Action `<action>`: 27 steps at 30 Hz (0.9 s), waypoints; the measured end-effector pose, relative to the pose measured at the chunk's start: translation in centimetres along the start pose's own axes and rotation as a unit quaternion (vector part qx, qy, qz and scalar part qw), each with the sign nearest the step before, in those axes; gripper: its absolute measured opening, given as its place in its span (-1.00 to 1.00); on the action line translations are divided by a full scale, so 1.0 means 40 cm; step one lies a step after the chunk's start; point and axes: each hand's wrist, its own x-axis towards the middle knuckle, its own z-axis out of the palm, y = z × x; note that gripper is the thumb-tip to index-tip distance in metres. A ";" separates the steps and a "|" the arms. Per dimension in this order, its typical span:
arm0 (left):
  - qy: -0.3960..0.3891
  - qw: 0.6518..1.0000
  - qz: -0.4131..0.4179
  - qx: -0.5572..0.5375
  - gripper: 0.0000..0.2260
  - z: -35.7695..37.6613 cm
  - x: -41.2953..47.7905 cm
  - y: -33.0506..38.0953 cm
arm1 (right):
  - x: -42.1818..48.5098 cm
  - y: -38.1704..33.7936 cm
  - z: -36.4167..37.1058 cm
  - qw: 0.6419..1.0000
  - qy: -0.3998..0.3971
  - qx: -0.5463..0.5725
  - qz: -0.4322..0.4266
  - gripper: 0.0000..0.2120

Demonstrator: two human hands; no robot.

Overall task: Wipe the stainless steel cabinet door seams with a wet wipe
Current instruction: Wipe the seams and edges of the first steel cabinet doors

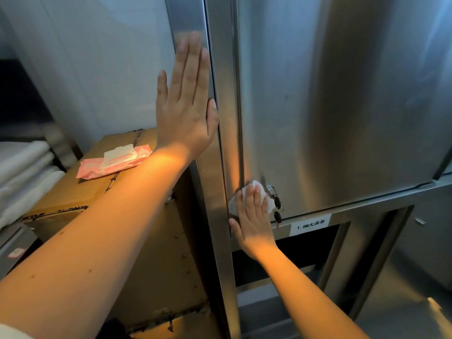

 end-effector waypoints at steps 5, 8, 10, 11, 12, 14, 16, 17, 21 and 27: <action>-0.025 0.999 0.003 0.021 -0.46 -0.006 0.001 -0.001 | -0.023 -0.011 0.005 0.998 -0.036 -0.034 0.027 -0.38; -0.041 0.998 0.004 0.045 -0.48 -0.019 0.003 0.004 | 0.068 -0.023 -0.046 0.998 -0.042 -0.011 0.036 -0.36; -0.042 0.997 0.009 0.067 -0.48 -0.033 0.004 0.005 | 0.128 -0.023 -0.090 0.999 -0.022 -0.020 0.029 -0.33; -0.043 0.996 0.014 0.078 -0.49 -0.041 0.004 0.003 | 0.153 -0.020 -0.113 0.999 -0.011 -0.033 0.023 -0.33; -0.045 0.995 0.022 0.084 -0.49 -0.048 0.005 0.001 | 0.177 -0.017 -0.135 0.999 -0.005 -0.043 0.016 -0.33; -0.054 0.993 0.039 0.093 -0.50 -0.063 0.010 -0.005 | 0.219 -0.013 -0.174 0.999 -0.009 -0.048 0.000 -0.35; -0.061 0.992 0.044 0.106 -0.51 -0.077 0.024 -0.014 | 0.259 -0.014 -0.210 0.999 -0.011 -0.046 -0.015 -0.37; -0.064 0.991 0.040 0.111 -0.51 -0.082 0.035 -0.017 | 0.281 -0.016 -0.228 0.999 -0.006 -0.047 -0.020 -0.37; -0.071 0.991 0.015 0.115 -0.50 -0.095 0.100 -0.021 | 0.379 -0.028 -0.305 0.997 0.047 -0.059 -0.033 -0.38; -0.046 0.995 -0.031 0.083 -0.49 -0.113 0.197 -0.024 | 0.529 -0.062 -0.442 0.982 0.164 -0.068 -0.062 -0.38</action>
